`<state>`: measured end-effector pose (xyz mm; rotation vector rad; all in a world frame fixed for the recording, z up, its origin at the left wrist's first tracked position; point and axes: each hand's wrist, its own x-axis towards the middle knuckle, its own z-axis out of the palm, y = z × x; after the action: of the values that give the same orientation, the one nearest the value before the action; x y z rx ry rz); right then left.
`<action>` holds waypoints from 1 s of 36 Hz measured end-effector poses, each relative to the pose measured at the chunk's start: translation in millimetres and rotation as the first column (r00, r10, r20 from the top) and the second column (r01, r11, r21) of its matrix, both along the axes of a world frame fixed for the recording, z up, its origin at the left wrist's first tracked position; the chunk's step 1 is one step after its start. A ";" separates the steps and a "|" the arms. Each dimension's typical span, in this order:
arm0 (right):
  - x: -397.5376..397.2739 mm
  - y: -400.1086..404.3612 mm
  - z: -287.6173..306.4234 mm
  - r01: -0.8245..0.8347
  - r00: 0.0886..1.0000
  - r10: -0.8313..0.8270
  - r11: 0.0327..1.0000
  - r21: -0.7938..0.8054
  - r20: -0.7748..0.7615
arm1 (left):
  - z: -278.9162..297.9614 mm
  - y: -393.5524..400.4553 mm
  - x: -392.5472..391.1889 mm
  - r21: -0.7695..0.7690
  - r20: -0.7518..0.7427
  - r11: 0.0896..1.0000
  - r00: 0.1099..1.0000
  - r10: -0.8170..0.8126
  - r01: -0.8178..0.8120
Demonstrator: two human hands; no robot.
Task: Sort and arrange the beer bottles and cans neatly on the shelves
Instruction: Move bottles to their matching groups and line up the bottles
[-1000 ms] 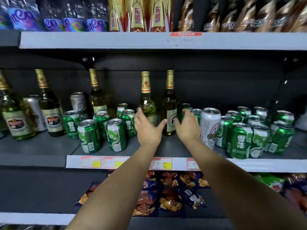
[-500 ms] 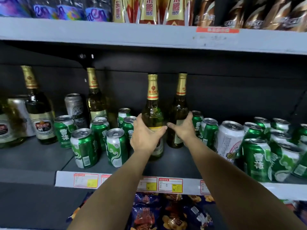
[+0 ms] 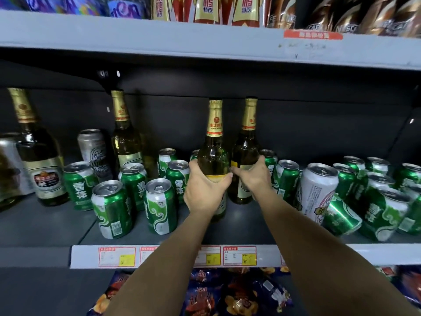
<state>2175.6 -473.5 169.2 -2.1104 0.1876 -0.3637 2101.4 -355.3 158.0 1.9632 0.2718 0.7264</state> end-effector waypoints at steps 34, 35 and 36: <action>-263.0 -105.9 11.7 0.006 0.998 0.005 0.983 -0.182 0.061 | 15.2 -96.3 -191.1 0.168 -0.007 0.980 0.994 0.106 -0.103; -274.2 -118.6 8.8 0.016 0.998 -0.006 0.984 -0.176 0.055 | 12.0 -109.1 -200.3 0.158 -0.017 0.984 0.996 0.091 -0.087; -285.5 -132.2 5.8 0.028 0.999 -0.020 0.984 -0.174 0.049 | 8.6 -122.9 -209.3 0.145 -0.028 0.987 0.997 0.076 -0.071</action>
<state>1890.1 -605.6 175.0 -2.2714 0.1583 -0.4587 1892.0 -478.2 166.6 2.1127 0.3215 0.7795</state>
